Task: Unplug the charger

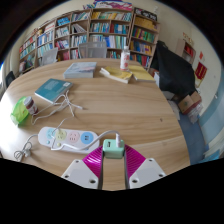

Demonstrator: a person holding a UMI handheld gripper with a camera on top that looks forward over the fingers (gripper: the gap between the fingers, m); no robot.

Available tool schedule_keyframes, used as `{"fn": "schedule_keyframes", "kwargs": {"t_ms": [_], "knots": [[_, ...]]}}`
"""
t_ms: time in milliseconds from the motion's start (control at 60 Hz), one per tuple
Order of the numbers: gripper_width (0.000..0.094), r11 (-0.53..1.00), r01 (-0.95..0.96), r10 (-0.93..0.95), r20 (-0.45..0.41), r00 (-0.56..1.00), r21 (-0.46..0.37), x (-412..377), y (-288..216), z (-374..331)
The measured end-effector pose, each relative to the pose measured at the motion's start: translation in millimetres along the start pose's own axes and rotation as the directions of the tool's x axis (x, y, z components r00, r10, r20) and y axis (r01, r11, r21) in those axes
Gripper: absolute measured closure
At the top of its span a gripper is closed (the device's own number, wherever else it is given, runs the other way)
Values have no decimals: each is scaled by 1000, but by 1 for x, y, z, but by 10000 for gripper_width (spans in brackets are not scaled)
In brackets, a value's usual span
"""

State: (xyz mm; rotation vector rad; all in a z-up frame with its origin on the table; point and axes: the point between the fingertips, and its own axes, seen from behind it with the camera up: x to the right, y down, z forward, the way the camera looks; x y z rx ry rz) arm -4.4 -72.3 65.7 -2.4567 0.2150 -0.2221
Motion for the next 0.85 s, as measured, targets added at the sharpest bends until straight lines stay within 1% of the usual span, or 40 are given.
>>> {"fn": "schedule_keyframes", "kwargs": {"t_ms": [50, 133, 183, 267, 317, 400, 433, 467, 550, 683, 750, 783, 850], "knots": [[639, 999, 16, -14, 34, 999, -43, 0, 17, 15], [624, 995, 27, -23, 46, 999, -92, 6, 29, 30], [615, 995, 33, -26, 69, 997, -95, 3, 35, 46], [596, 991, 55, -40, 122, 992, -118, -2, 34, 50], [583, 990, 67, -49, 136, 989, -125, -5, 36, 61], [564, 989, 87, -66, 172, 983, -116, -11, 32, 69], [515, 989, 91, -69, 185, 980, -117, -14, 30, 71], [433, 988, 96, -71, 193, 979, -119, -15, 30, 72], [292, 989, 107, -88, 175, 981, -102, -7, 24, 74], [85, 991, 99, -81, 195, 978, -87, -3, 18, 64], [95, 992, 86, -65, 210, 976, -94, -4, 20, 51], [95, 993, 72, -51, 202, 978, -96, -2, 20, 43], [92, 997, 27, -13, 178, 984, -76, 3, 17, 24]]}}
